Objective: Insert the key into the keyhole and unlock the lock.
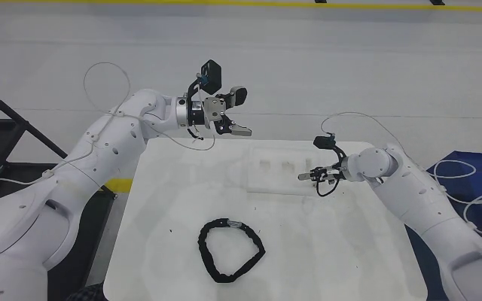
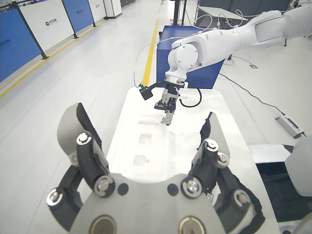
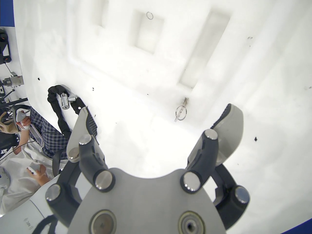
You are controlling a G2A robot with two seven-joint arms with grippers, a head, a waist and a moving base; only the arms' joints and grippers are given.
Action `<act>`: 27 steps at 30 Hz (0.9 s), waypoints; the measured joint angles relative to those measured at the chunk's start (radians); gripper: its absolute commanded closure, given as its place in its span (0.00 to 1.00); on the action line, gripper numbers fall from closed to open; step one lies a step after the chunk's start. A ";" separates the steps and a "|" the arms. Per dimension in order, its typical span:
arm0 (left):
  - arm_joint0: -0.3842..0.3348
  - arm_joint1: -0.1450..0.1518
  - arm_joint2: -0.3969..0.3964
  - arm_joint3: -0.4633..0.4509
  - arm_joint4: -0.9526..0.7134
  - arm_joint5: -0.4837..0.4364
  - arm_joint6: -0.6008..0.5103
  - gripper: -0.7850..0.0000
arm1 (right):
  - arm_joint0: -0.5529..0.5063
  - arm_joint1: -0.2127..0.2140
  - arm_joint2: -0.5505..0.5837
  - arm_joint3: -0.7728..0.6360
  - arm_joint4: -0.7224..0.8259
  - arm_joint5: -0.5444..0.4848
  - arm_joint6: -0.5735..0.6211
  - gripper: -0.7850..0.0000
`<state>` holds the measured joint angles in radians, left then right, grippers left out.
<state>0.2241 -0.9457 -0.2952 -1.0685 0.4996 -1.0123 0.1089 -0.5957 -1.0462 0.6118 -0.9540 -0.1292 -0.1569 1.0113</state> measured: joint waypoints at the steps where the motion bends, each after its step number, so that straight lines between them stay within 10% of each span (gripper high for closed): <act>1: 0.000 0.000 0.000 0.000 0.000 0.000 0.000 0.00 | 0.000 0.000 0.000 0.000 0.000 0.000 0.000 0.00; 27: 0.000 0.000 0.000 0.000 0.000 0.000 0.000 0.00 | -0.013 -0.009 -0.017 -0.086 -0.078 0.066 0.042 0.00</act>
<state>0.2241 -0.9457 -0.2952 -1.0685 0.4996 -1.0123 0.1089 -0.6087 -1.0552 0.5945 -1.0395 -0.2070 -0.0911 1.0535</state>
